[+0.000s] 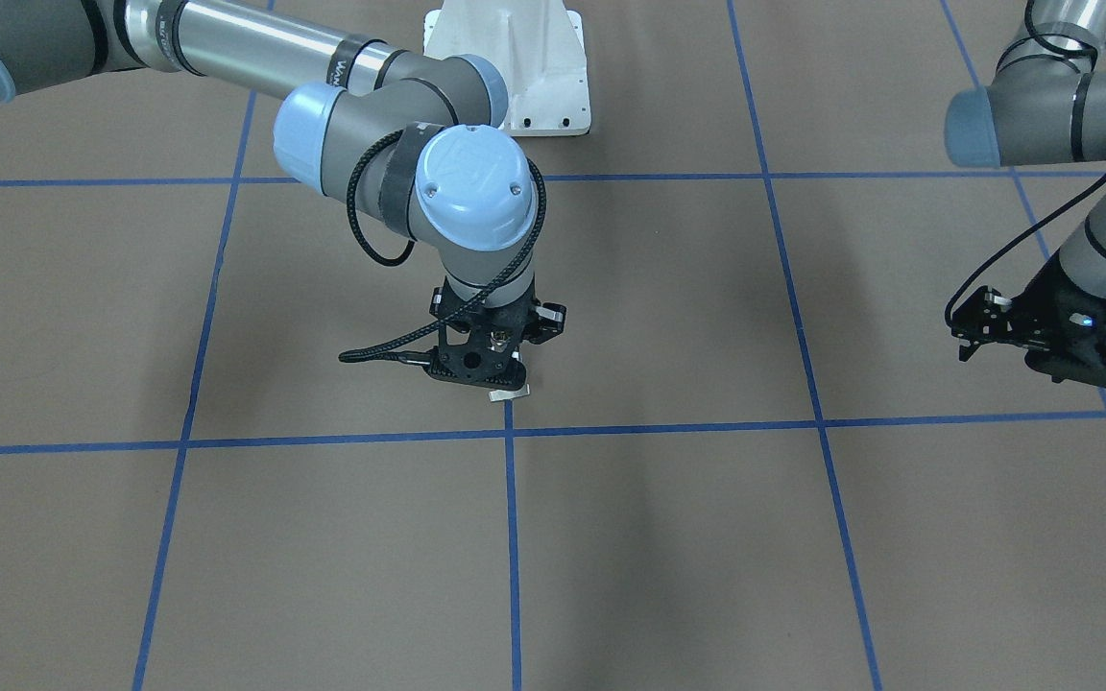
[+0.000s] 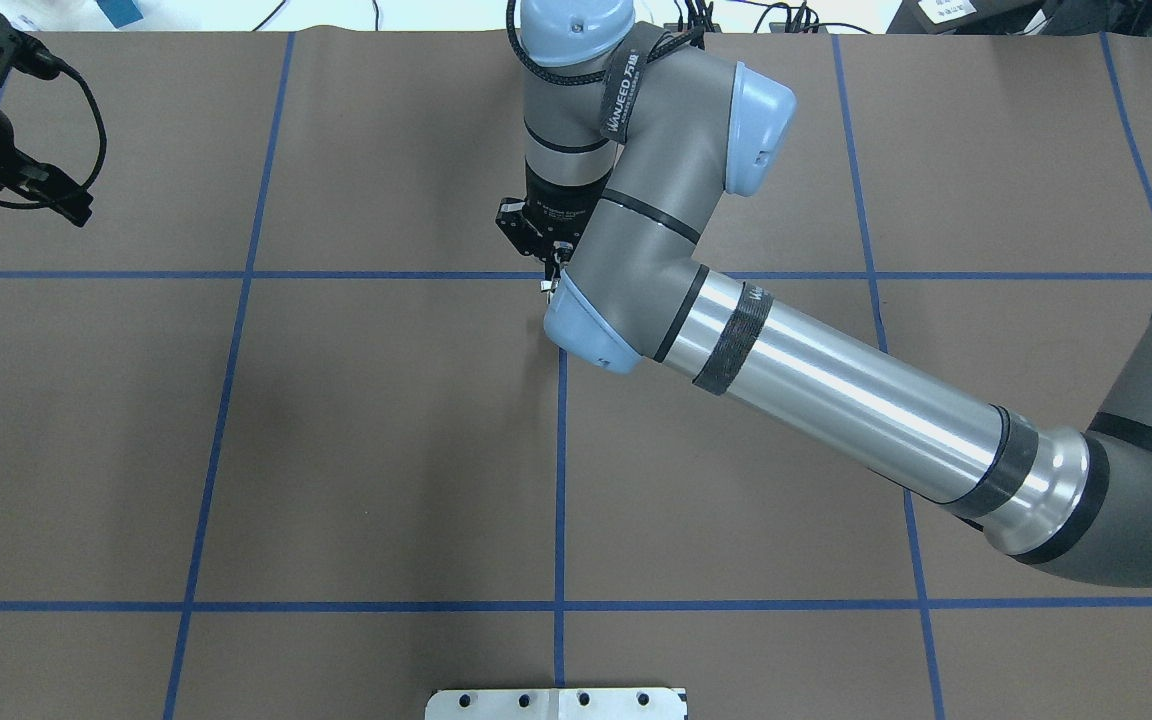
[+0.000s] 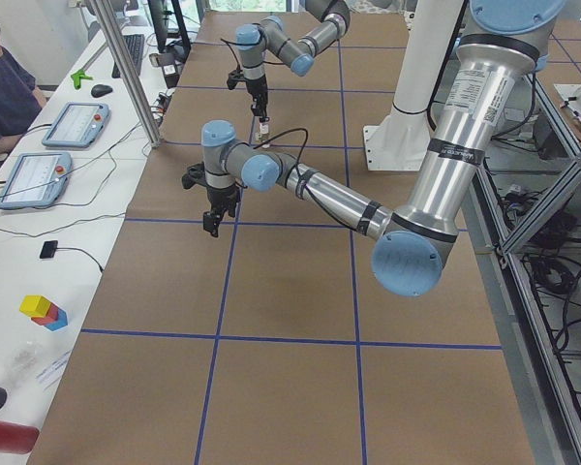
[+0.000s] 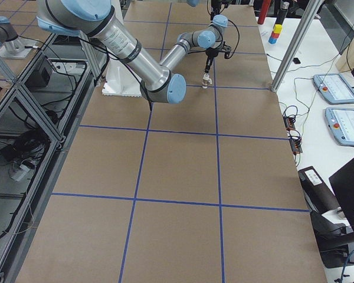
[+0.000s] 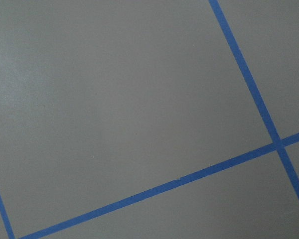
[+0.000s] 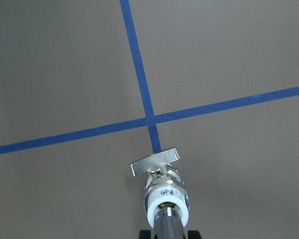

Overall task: Assemble PPR valve and pipe with both arms
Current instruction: 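Align the held elbow fitting over the valve top with the right gripper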

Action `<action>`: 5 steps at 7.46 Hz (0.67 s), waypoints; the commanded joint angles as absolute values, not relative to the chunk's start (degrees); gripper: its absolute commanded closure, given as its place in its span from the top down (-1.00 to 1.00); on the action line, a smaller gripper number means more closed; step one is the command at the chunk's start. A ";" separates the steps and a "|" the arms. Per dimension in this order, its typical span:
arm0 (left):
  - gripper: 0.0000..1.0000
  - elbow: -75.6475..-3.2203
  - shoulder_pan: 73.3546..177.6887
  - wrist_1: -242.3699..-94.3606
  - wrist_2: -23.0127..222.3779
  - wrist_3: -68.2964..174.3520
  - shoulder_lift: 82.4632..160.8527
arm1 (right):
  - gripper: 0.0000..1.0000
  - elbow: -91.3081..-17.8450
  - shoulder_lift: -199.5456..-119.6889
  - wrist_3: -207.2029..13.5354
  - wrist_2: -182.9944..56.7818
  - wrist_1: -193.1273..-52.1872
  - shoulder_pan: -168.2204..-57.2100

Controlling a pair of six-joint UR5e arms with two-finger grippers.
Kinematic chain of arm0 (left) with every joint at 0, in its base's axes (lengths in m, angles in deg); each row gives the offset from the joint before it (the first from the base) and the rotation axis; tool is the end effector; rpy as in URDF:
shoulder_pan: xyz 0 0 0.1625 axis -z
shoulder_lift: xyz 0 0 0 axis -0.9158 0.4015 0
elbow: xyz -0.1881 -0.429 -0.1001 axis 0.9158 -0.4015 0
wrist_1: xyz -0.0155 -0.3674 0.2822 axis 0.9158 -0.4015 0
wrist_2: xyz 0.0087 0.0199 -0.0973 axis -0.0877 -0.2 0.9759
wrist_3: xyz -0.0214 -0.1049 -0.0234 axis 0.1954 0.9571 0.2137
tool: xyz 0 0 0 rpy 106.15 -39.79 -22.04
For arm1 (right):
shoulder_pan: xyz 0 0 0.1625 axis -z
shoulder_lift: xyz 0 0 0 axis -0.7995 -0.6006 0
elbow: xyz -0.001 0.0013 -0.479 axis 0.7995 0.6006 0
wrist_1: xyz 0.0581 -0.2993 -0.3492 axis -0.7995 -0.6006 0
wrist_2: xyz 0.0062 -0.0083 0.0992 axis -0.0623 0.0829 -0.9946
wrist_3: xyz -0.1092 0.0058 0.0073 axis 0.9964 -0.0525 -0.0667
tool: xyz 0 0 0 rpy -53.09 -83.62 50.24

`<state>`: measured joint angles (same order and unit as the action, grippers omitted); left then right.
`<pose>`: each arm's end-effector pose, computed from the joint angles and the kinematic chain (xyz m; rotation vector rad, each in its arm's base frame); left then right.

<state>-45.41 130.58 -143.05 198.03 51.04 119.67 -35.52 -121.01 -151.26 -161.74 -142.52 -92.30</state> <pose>0.2243 -0.6463 0.4774 0.2428 0.6302 0.3344 -0.6275 -0.6100 0.1267 -0.1681 -0.7949 0.1583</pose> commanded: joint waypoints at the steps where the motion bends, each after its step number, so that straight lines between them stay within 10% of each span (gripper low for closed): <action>1: 1.00 -45.41 130.57 -143.05 198.03 51.04 119.73 | -1.00 -35.15 -121.01 -151.26 -161.29 -142.50 -92.02; 5: 1.00 -45.41 130.57 -143.05 198.03 50.95 119.73 | -1.00 -33.56 -121.01 -151.70 -161.20 -138.99 -91.67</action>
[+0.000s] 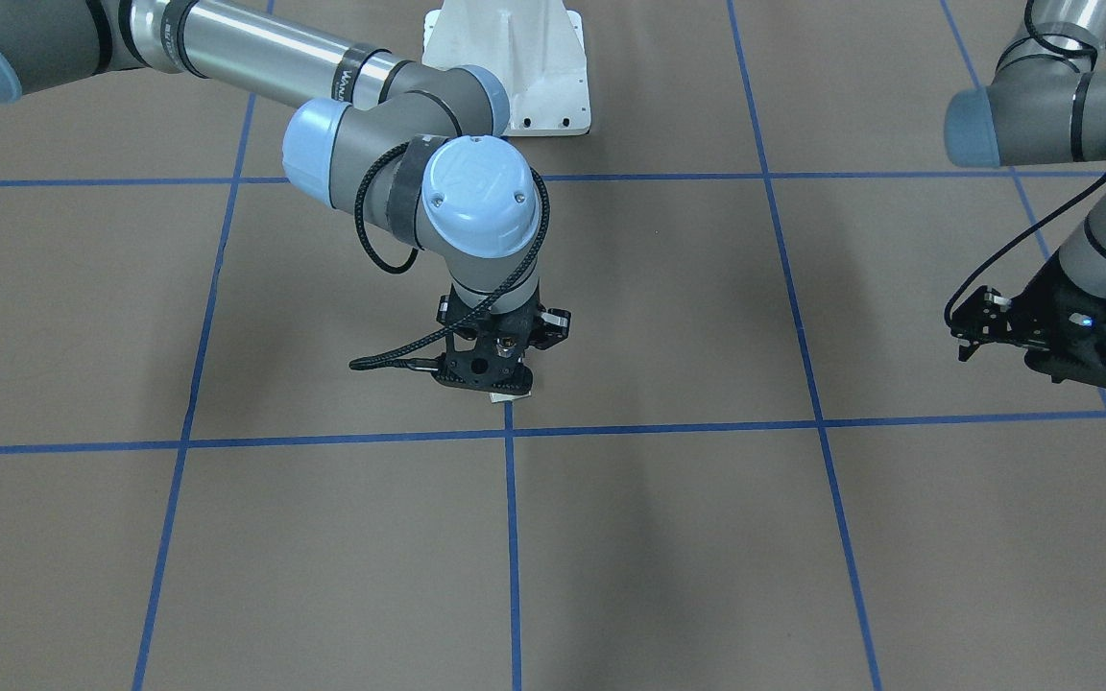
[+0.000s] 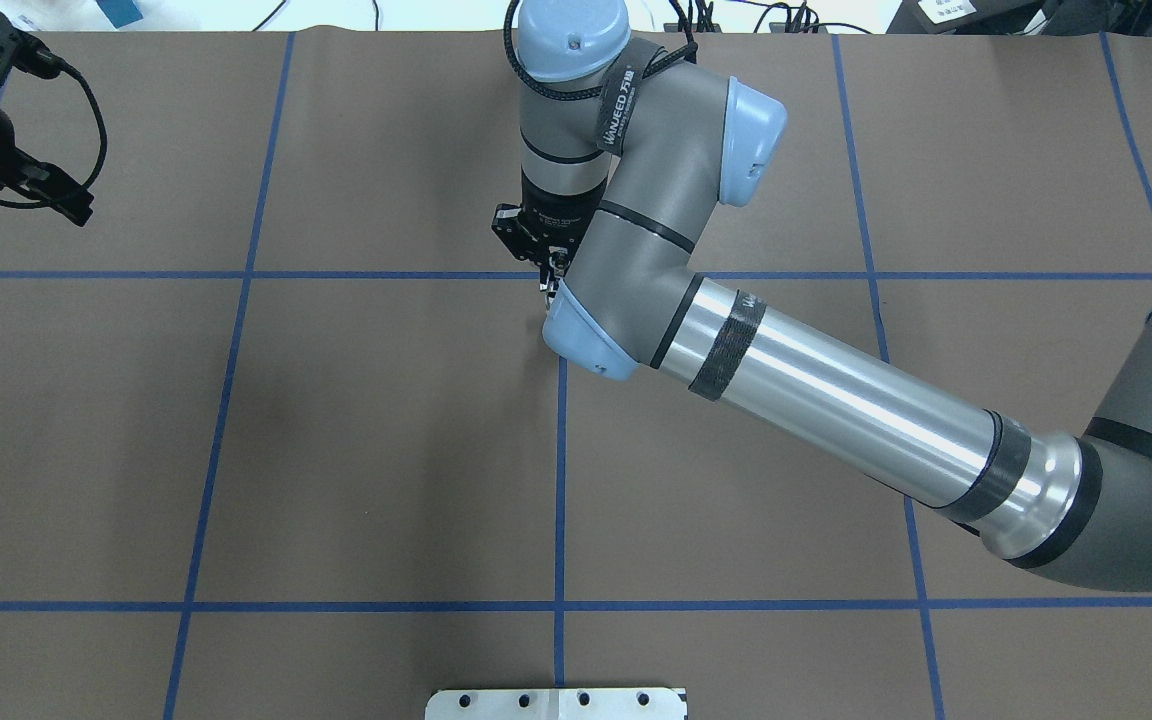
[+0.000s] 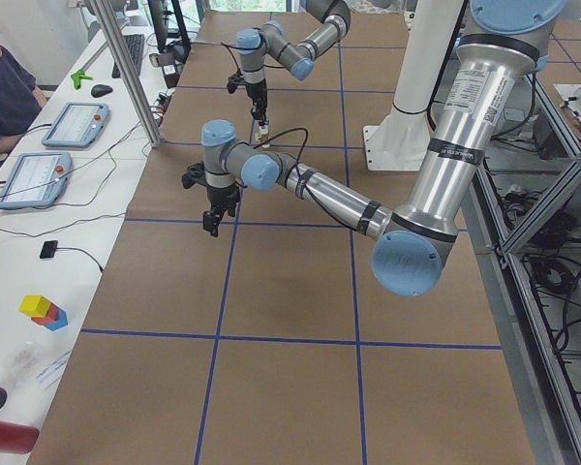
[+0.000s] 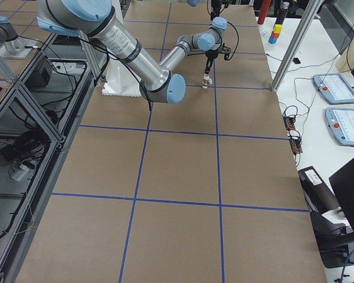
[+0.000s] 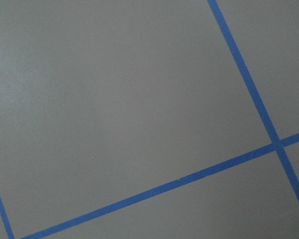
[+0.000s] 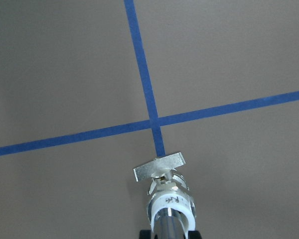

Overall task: Assemble PPR valve and pipe with both arms
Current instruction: 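Align the held elbow fitting over the valve top with the right gripper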

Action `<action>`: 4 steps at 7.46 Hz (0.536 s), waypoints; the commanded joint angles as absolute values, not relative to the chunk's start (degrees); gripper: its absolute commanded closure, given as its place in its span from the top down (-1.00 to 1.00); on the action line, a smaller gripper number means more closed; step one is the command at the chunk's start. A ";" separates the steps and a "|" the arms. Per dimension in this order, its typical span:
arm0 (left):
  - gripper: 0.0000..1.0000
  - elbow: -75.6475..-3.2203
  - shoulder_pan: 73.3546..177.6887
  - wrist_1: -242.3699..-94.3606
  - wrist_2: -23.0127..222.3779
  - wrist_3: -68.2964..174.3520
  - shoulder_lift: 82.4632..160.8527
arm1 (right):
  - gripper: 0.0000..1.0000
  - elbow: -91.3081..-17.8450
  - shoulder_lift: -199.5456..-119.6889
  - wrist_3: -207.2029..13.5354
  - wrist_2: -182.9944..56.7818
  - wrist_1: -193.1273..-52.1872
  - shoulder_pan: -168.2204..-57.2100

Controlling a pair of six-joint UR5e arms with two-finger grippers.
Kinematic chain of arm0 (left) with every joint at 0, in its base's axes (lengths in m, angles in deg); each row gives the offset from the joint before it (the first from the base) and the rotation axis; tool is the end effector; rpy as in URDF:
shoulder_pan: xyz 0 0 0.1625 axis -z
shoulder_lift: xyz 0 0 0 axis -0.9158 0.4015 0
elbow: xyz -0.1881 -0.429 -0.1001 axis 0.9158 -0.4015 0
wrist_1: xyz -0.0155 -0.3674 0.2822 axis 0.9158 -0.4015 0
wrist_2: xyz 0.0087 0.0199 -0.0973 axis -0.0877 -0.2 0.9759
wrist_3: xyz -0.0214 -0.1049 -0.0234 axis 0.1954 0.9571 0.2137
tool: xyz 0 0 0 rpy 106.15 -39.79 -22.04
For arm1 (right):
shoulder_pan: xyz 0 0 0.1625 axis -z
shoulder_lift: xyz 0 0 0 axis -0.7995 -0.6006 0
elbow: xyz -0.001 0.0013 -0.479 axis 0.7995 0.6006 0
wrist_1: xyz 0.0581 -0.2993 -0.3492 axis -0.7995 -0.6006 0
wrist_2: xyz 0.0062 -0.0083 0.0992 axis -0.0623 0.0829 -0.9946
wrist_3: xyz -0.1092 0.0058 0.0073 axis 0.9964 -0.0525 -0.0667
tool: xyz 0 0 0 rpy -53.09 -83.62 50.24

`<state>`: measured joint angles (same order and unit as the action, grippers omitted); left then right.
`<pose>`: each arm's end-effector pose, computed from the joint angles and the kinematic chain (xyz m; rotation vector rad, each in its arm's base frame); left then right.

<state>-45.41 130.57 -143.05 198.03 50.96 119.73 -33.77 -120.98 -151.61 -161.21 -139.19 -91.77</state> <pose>0.2246 -0.6465 0.4767 0.2442 0.6304 0.3362 -0.6402 -0.6109 0.1330 -0.1515 -0.8128 0.1499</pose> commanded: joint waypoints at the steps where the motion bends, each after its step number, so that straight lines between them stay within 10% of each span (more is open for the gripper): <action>1: 1.00 -45.41 130.57 -143.05 198.03 50.95 119.73 | -1.00 -33.56 -121.18 -151.53 -161.20 -138.99 -91.67; 4: 1.00 -45.41 130.57 -143.05 198.03 50.95 119.82 | -1.00 -34.18 -121.71 -151.52 -161.37 -139.07 -91.67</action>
